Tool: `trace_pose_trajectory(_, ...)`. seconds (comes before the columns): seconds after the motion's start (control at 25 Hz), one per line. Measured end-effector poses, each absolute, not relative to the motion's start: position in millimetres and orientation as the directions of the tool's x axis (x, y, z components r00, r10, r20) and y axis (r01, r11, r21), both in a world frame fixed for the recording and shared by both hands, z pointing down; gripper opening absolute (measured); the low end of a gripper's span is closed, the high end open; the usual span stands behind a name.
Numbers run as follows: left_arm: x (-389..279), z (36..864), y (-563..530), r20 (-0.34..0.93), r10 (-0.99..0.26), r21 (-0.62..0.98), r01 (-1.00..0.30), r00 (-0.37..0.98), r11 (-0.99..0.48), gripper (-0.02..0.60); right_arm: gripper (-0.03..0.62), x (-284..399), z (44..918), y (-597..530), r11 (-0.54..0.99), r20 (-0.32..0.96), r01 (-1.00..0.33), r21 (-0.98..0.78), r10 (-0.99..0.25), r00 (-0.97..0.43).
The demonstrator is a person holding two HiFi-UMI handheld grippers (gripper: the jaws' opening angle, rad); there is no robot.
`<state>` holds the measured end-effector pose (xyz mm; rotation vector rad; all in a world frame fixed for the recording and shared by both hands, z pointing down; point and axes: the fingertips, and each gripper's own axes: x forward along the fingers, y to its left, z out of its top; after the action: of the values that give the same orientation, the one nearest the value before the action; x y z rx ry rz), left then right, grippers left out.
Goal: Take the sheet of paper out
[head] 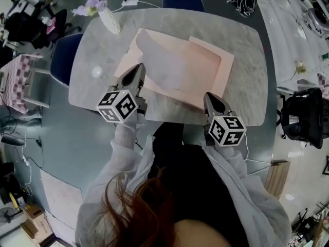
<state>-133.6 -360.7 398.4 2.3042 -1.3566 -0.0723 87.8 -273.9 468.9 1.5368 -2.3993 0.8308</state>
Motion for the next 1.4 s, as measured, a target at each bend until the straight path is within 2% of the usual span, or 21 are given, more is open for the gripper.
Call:
trace_pose_trajectory(0.64, -135, 392, -247, 0.176, -0.843, 0.331, -0.837, 0.508, -0.435, 0.008, 0.008, 81, 455, -194, 0.342, 0.355, -0.87, -0.355, -0.811, -0.464)
trace_pose_trajectory(1.4, -94, 442, -169, 0.302, -0.772, 0.261, -0.828, 0.559, -0.497, 0.008, 0.008, 95, 449, -156, 0.33, 0.334, -0.884, -0.333, -0.835, -0.437)
